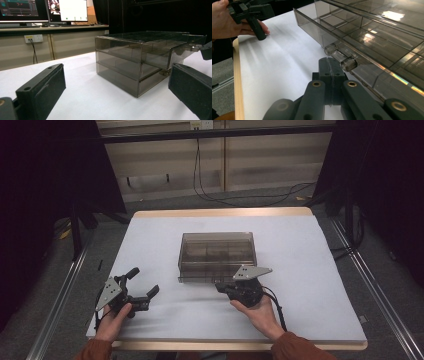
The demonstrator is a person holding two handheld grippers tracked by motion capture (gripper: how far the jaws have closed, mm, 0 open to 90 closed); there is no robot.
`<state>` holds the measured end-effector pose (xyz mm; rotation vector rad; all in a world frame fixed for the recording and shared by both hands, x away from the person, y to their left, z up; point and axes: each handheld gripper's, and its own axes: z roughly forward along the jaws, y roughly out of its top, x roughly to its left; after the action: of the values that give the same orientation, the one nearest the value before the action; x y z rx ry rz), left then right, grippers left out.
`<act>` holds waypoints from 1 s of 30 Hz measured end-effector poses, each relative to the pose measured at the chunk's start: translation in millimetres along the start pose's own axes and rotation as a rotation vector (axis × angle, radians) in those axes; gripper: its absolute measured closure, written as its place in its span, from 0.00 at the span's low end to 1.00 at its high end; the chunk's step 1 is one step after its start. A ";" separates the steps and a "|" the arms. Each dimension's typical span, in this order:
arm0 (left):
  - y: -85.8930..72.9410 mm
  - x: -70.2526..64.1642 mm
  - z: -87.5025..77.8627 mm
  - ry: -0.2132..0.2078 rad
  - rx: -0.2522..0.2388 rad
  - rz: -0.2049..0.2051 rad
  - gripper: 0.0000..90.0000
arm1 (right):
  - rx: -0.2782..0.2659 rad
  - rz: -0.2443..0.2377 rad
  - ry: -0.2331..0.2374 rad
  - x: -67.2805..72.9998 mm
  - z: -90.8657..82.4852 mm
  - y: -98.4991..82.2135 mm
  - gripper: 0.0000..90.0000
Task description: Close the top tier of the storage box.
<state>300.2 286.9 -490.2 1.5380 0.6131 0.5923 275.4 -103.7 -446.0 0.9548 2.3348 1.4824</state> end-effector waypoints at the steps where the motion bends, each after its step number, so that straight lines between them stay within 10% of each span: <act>1: 0.0 0.1 -0.1 -0.001 0.001 0.001 0.01 | 0.000 0.002 -0.001 -0.1 0.1 0.1 1.00; 30: 0.0 0.1 0.0 -0.002 -0.001 0.000 0.01 | -0.008 0.001 -0.005 -4.8 7.3 4.4 1.00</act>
<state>300.3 286.9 -490.3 1.5372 0.6111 0.5904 284.6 -100.1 -446.3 0.9566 2.3236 1.4870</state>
